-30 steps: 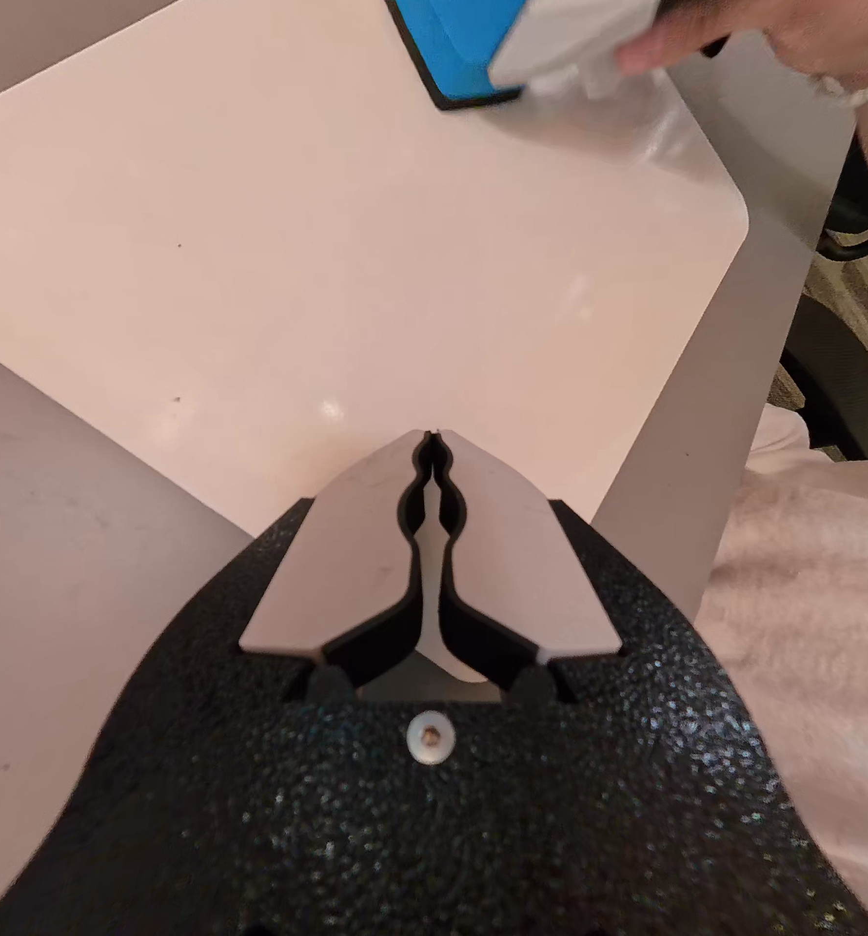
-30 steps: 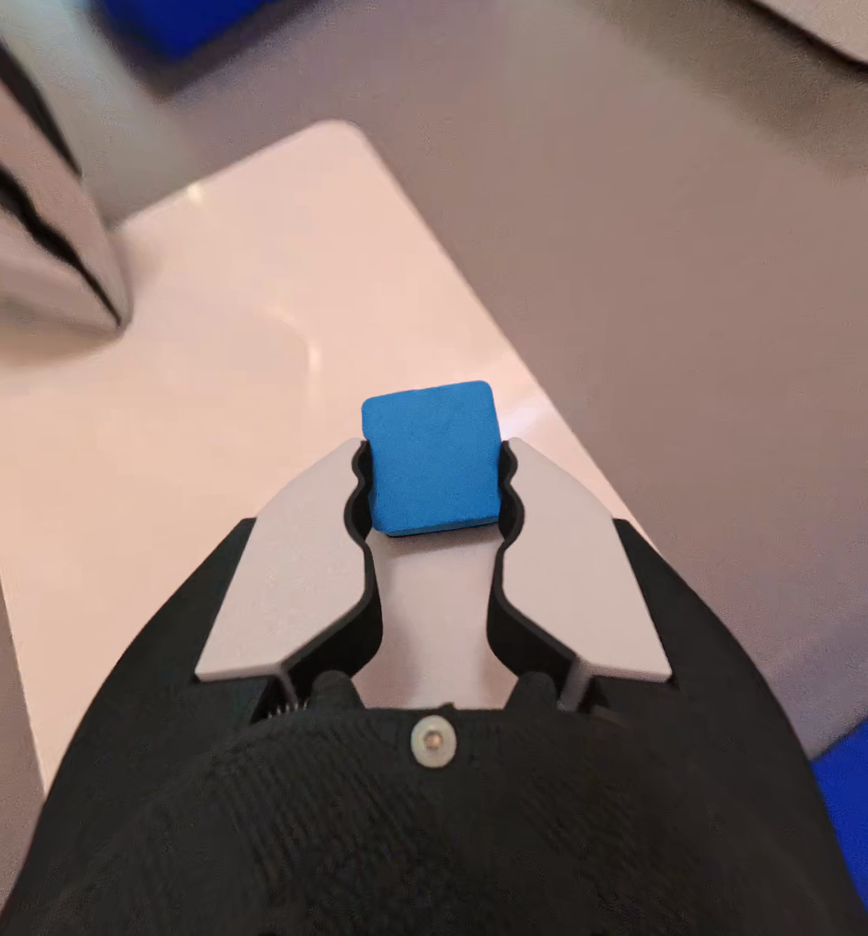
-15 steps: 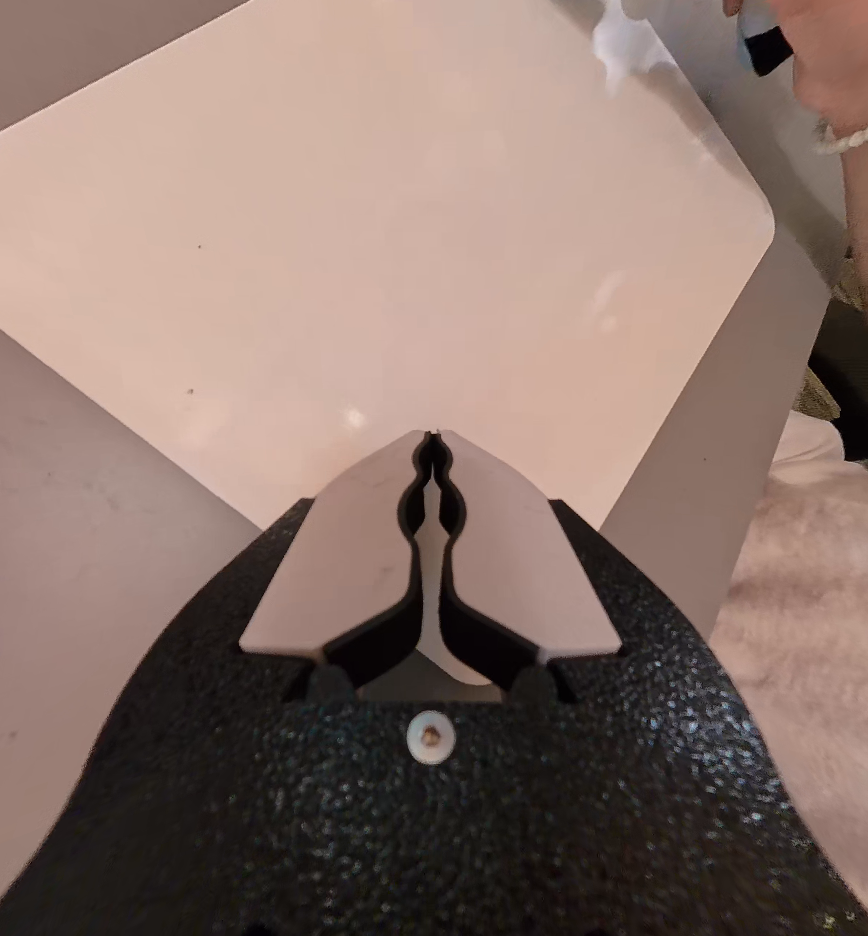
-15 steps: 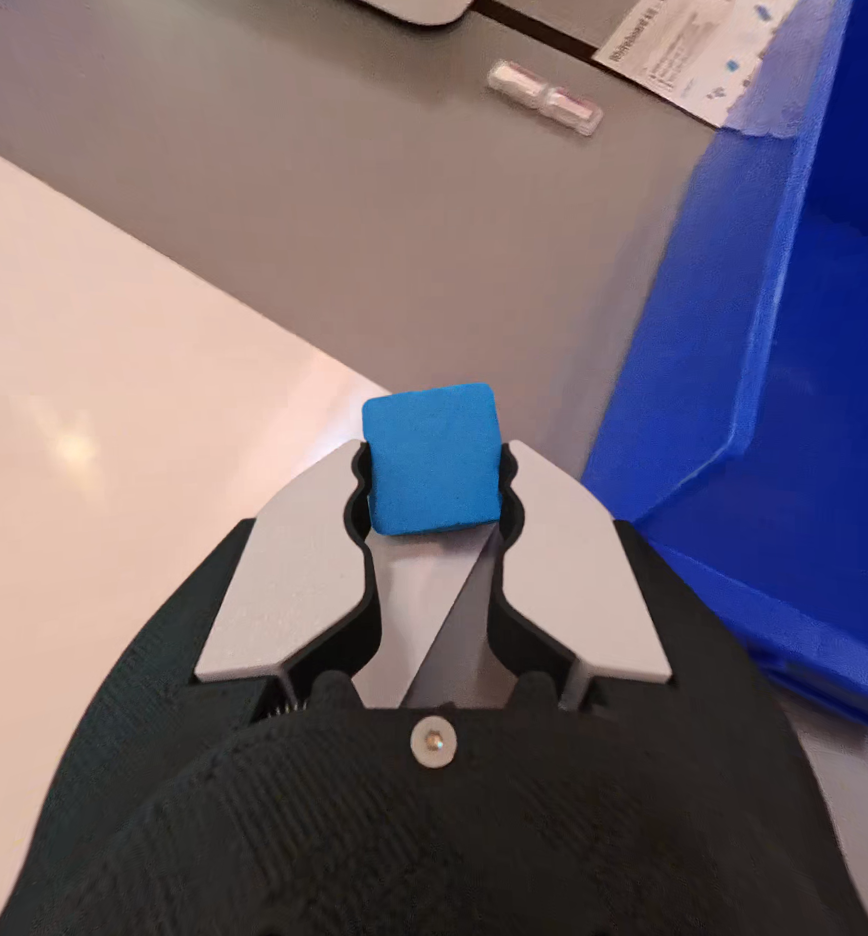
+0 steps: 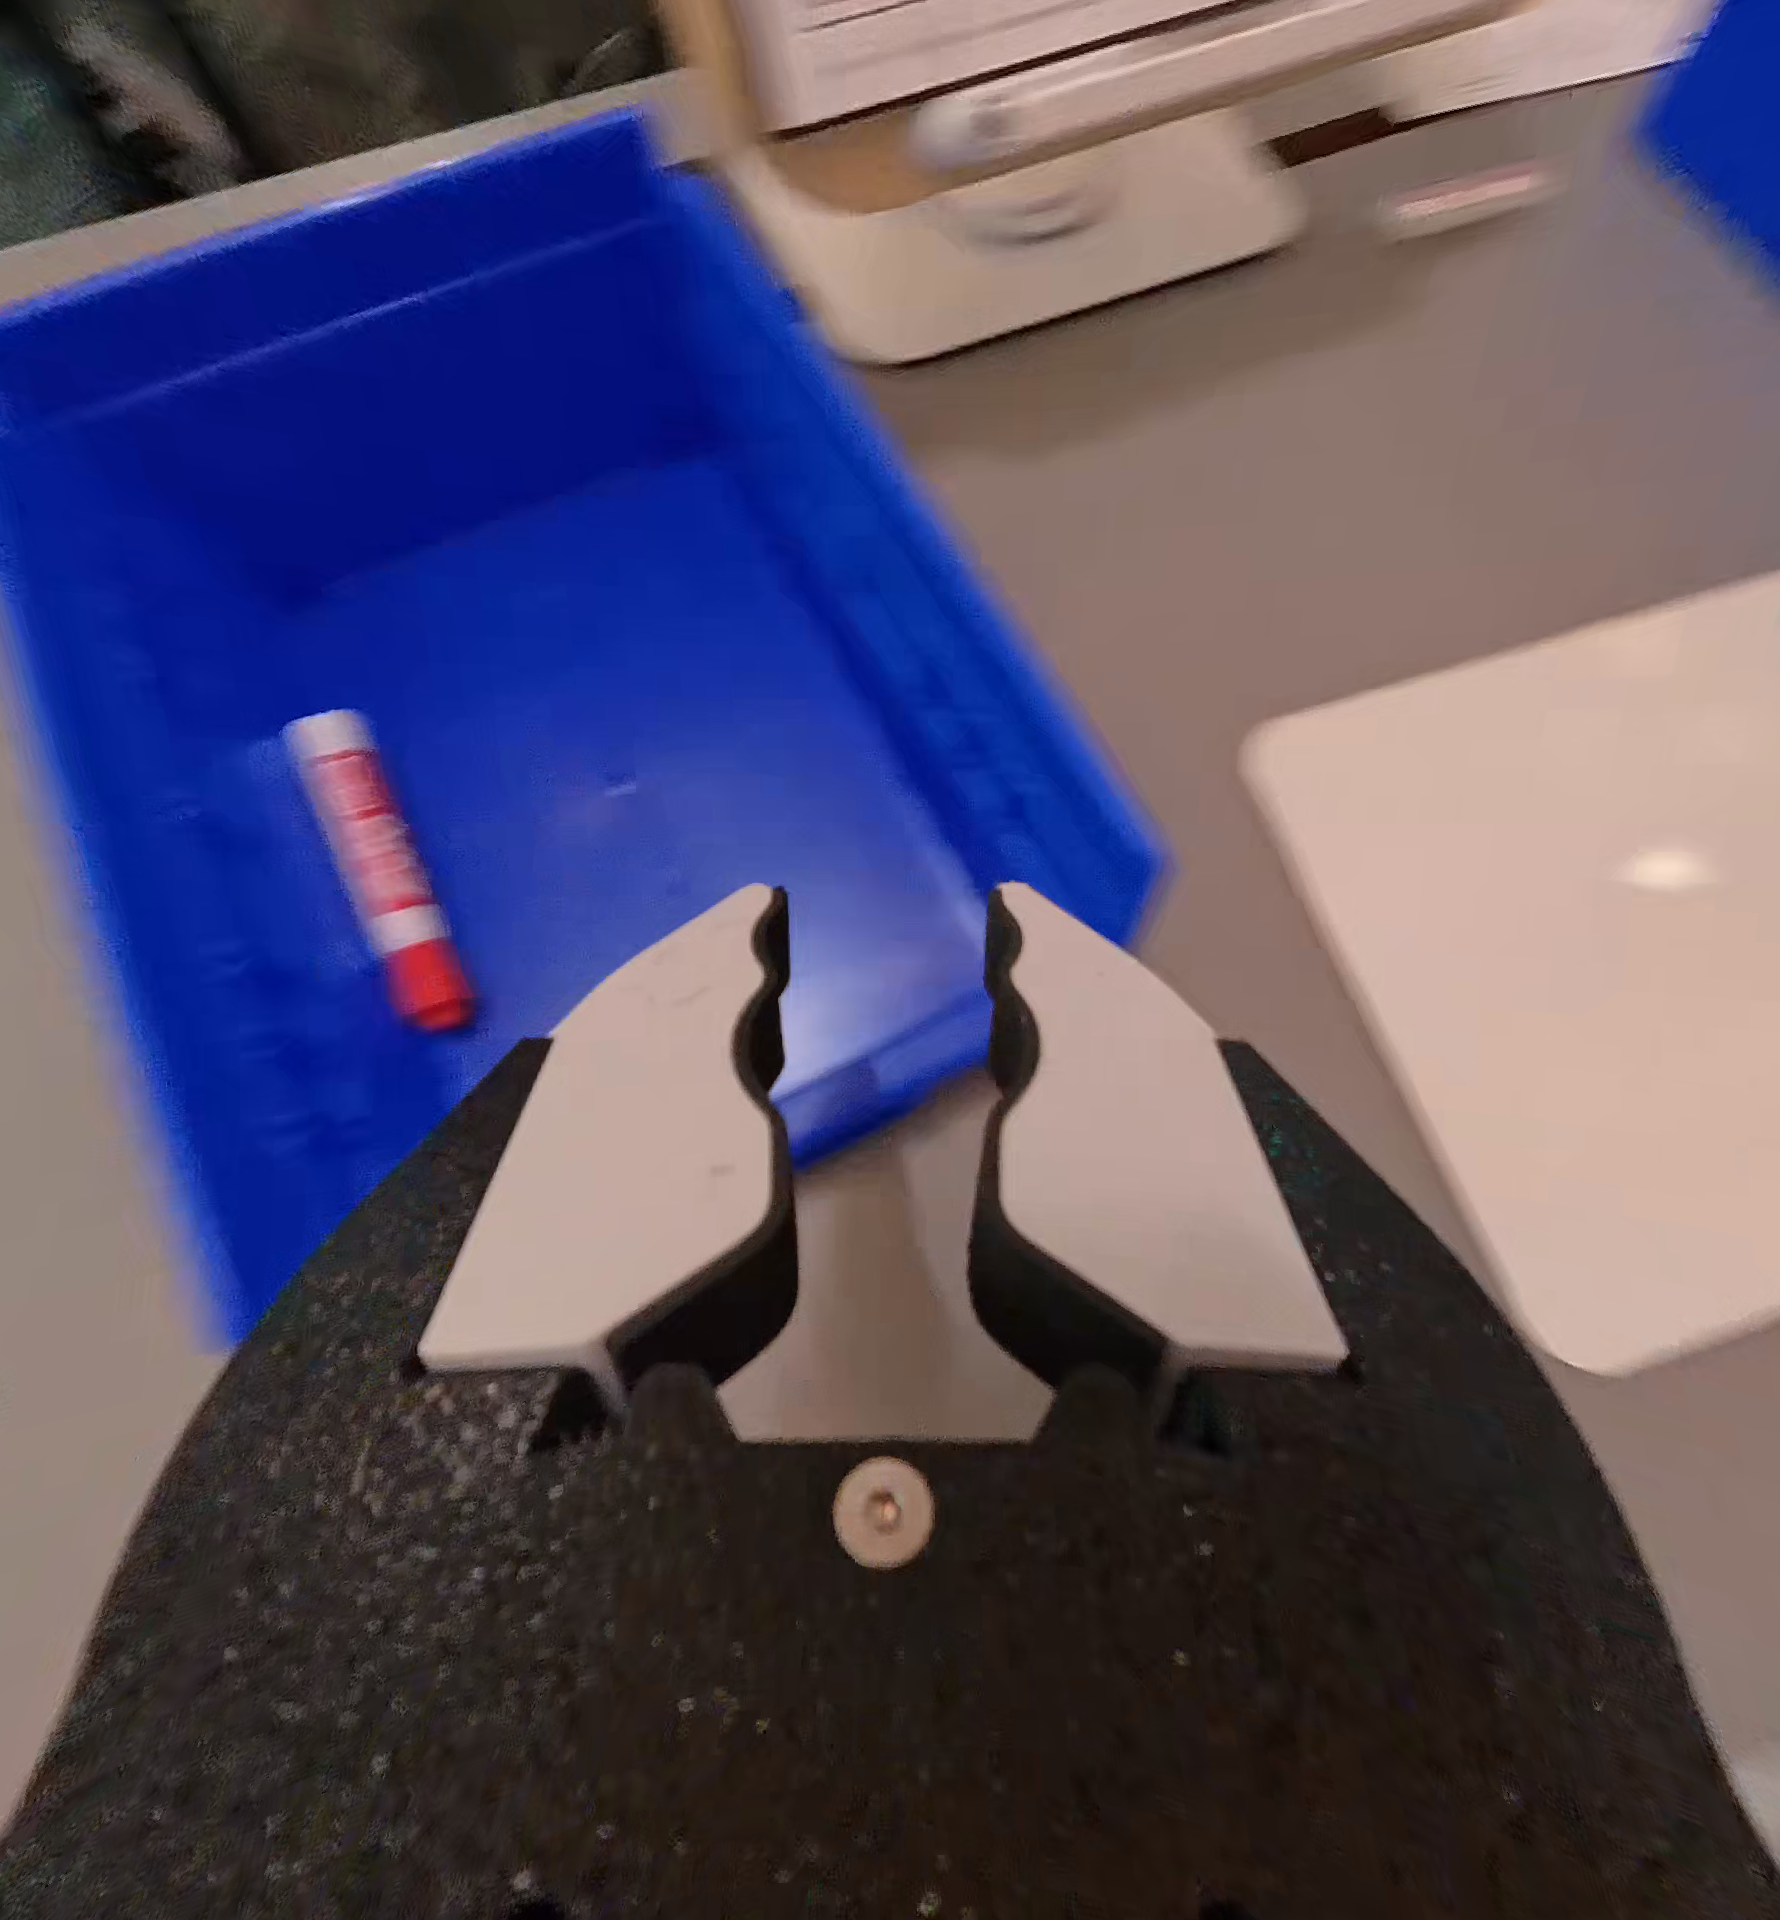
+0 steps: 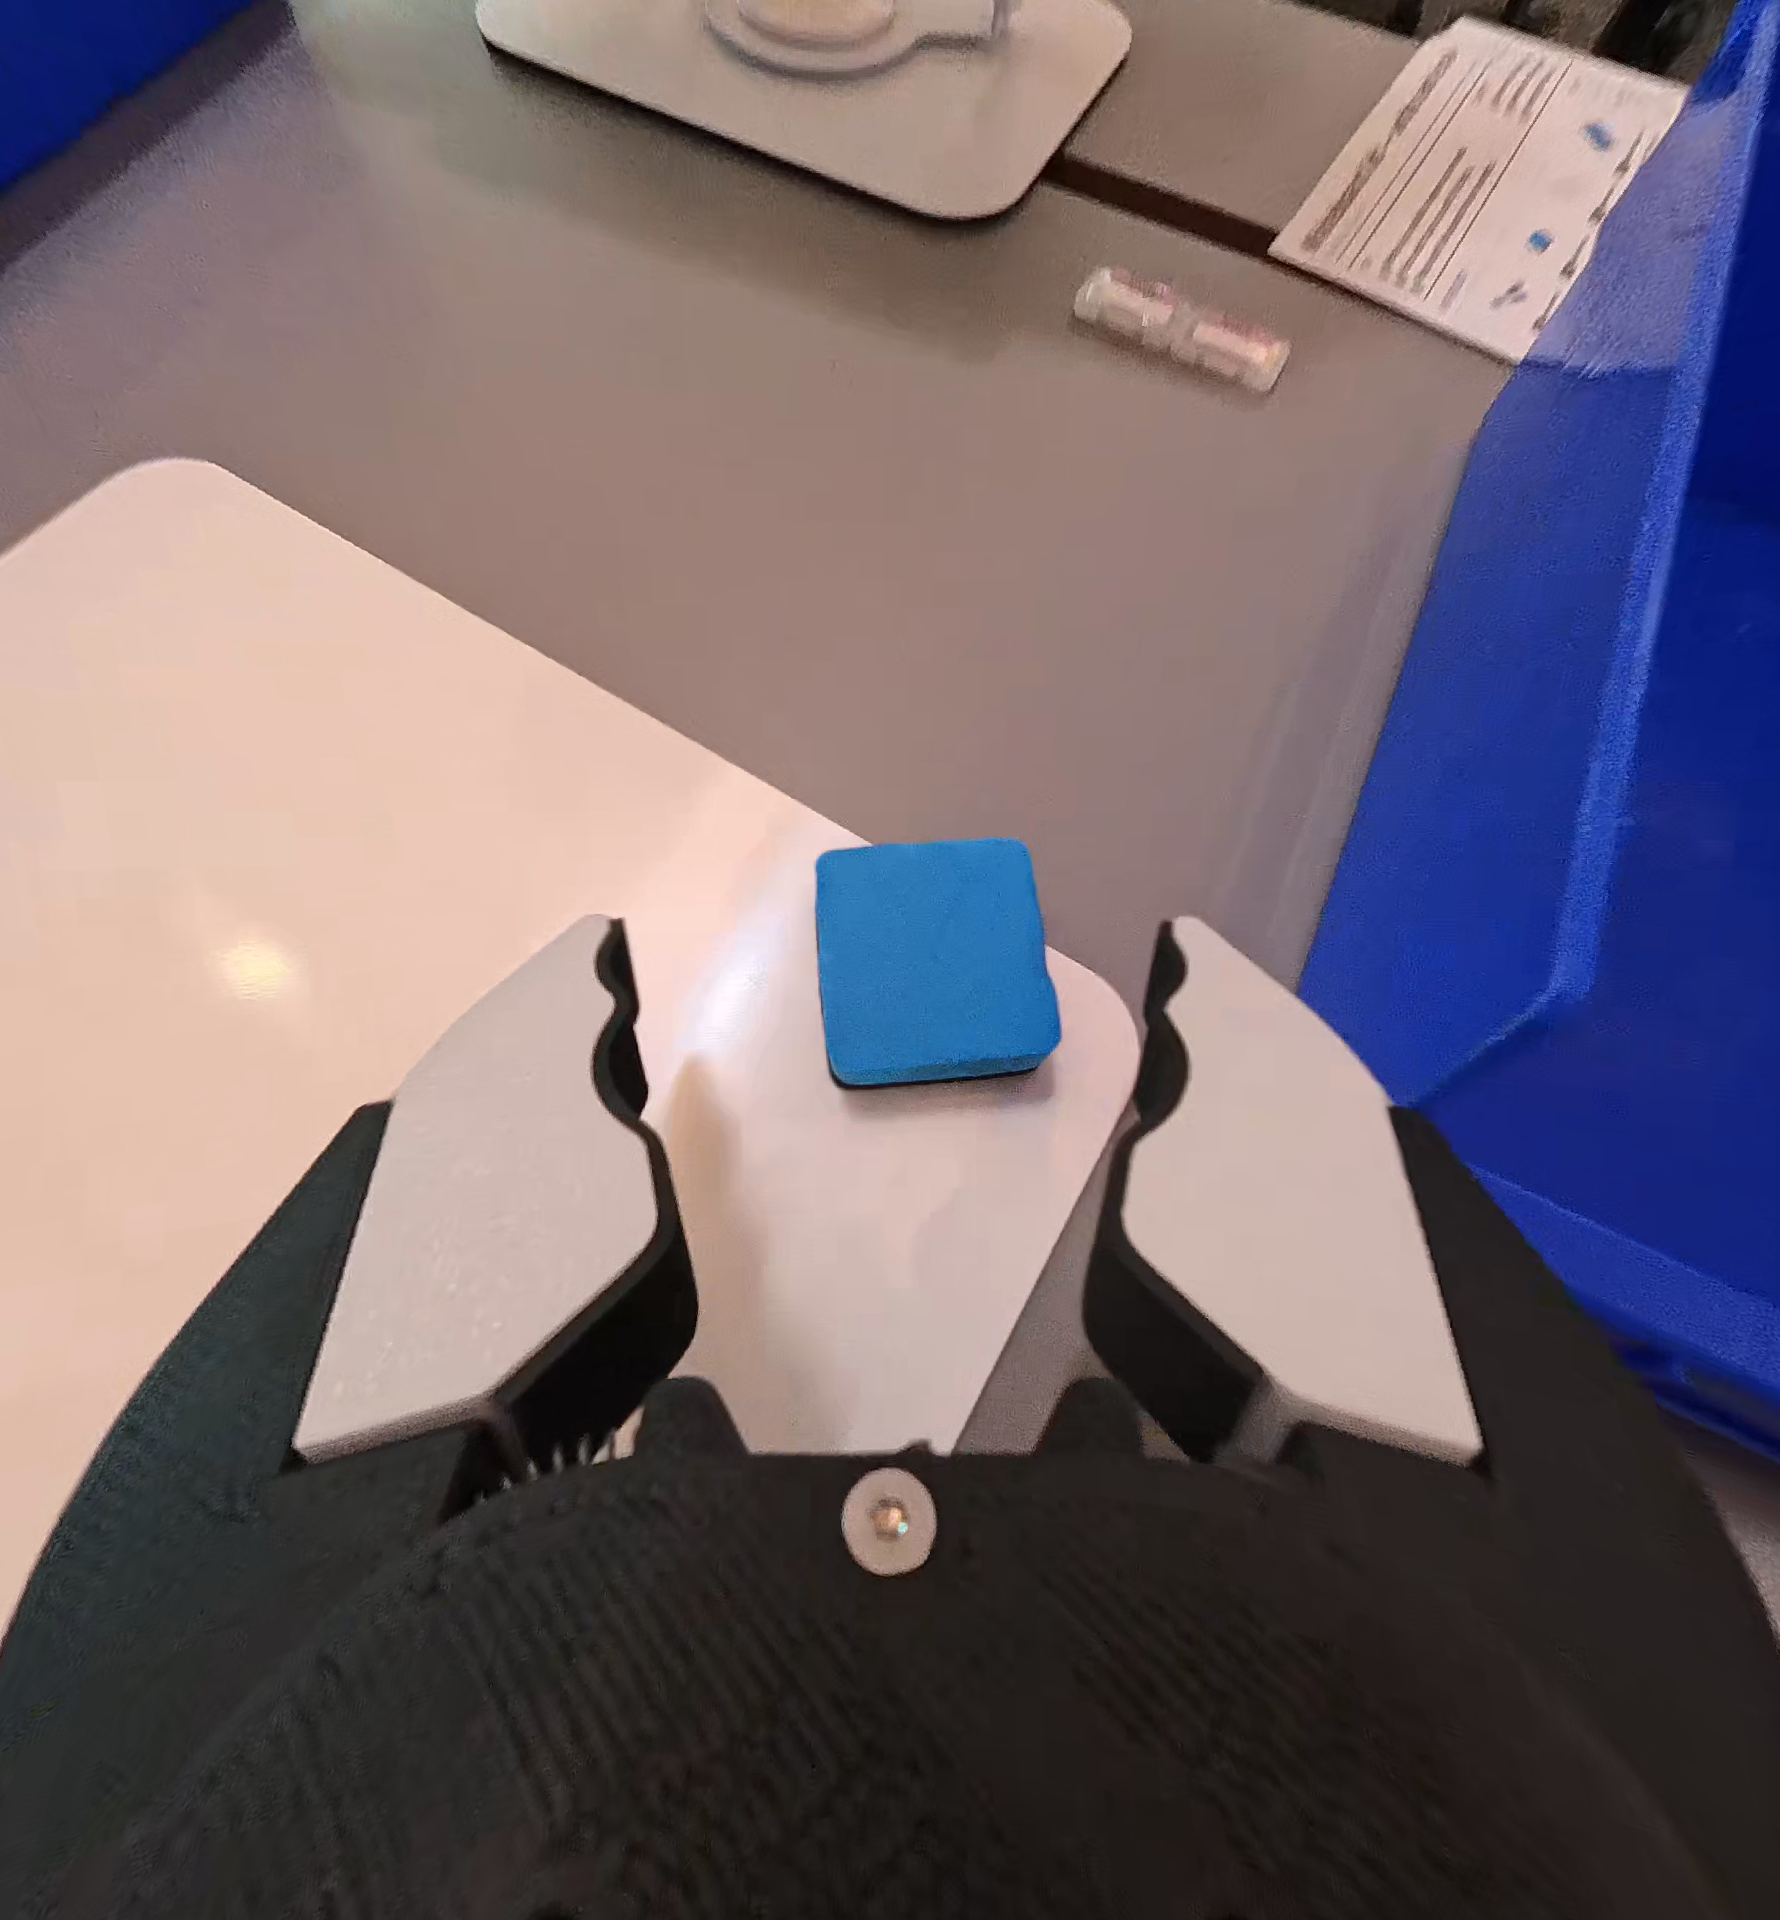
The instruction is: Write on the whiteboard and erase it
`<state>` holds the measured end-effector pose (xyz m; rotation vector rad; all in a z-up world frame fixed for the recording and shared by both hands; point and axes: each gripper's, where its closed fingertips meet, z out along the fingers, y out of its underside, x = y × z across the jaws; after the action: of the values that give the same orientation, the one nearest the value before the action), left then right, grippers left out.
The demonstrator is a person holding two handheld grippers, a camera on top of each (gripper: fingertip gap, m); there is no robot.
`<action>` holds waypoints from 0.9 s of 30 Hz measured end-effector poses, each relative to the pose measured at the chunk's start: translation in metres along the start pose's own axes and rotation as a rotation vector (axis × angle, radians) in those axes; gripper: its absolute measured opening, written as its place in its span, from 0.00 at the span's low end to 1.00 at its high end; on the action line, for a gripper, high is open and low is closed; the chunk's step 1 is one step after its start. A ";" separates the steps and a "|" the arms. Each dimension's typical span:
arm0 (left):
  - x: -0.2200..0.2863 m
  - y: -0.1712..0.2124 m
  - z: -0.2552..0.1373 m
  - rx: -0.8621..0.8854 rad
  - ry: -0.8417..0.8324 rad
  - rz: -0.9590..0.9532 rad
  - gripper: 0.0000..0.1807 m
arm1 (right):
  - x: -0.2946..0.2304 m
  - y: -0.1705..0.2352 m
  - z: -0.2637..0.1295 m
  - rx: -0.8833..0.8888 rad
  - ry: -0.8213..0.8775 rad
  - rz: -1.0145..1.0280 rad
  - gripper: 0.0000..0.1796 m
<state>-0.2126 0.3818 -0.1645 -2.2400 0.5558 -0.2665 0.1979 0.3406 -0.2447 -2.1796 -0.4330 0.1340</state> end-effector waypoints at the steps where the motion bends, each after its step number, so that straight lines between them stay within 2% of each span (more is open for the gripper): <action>1: -0.026 -0.003 0.002 -0.041 -0.057 -0.025 0.19 | -0.002 -0.005 -0.006 0.012 0.007 -0.012 0.55; 6: -0.115 0.012 0.049 -0.388 -0.256 -0.147 0.30 | -0.016 -0.029 -0.031 0.097 -0.004 -0.050 0.60; 8: -0.132 0.020 0.066 -0.501 -0.311 -0.140 0.30 | -0.022 -0.034 -0.037 0.126 -0.017 -0.055 0.63; 12: -0.145 0.037 0.089 -0.675 -0.365 -0.146 0.29 | -0.036 -0.032 -0.042 0.142 -0.099 -0.047 0.62; 15: -0.147 0.046 0.098 -0.734 -0.371 -0.192 0.26 | -0.038 -0.027 -0.042 0.147 -0.126 -0.030 0.62; 18: -0.157 0.051 0.098 -0.754 -0.448 -0.205 0.13 | -0.036 -0.023 -0.042 0.149 -0.147 -0.006 0.62; 27: -0.165 0.069 0.095 -0.846 -0.585 -0.164 0.13 | -0.028 -0.015 -0.043 0.155 -0.189 0.040 0.60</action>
<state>-0.3451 0.4817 -0.2813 -2.9850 0.1605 0.6544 0.1779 0.3067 -0.2084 -2.0308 -0.4692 0.3861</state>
